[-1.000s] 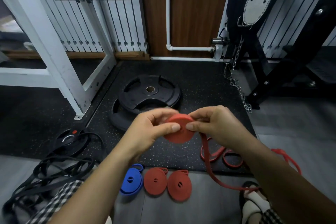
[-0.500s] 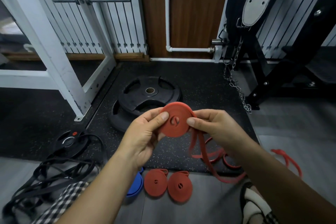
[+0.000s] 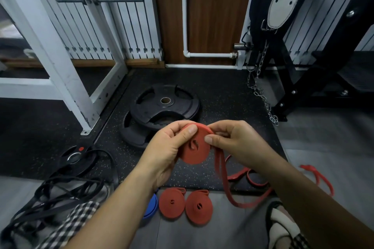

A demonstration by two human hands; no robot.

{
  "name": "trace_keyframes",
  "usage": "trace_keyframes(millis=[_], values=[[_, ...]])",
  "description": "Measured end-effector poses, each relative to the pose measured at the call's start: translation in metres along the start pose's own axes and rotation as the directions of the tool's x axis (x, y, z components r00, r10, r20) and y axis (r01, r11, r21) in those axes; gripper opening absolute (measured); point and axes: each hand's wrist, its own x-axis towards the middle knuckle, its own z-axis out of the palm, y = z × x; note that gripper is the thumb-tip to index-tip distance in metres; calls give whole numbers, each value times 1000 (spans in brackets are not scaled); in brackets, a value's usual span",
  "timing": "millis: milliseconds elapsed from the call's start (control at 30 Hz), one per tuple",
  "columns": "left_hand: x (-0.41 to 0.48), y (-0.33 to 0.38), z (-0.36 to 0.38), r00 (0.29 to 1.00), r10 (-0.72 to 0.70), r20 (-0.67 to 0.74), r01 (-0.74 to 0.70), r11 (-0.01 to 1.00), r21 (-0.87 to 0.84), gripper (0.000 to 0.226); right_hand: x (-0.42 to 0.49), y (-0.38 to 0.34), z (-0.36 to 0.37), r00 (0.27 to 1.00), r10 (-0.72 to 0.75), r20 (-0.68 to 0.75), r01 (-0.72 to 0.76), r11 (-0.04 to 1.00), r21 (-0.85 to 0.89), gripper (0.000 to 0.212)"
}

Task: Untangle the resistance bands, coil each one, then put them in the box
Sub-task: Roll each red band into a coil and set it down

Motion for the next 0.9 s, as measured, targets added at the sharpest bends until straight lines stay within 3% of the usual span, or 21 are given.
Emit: trace_keyframes(millis=[167,333,400,500,600,667,800,900], values=[[5,1,2,992,3,-130,-26,984,-175,11,0,0,8,998,59,-14,-53,965,256,16],[5,-4,5,983,4,-183,-51,966,-255,11,3,5,15,990,120,-78,-82,923,375,11],[6,-4,3,990,43,-135,-68,982,-179,17,4,4,9,991,104,-85,-69,937,342,11],[7,1,-4,994,109,-7,-108,989,104,35,4,3,-1,996,50,-71,-35,980,194,14],[4,0,-4,994,105,12,-106,980,171,24,2,2,2,999,28,-38,-23,993,119,13],[5,-2,0,992,110,-54,-104,990,99,19,3,1,4,998,45,-47,-36,985,168,12],[12,-1,4,972,63,-228,-113,970,-213,4,2,4,12,991,131,2,-126,947,296,8],[14,0,4,972,13,-236,-93,939,-332,5,3,9,19,989,141,-40,-118,928,355,8]])
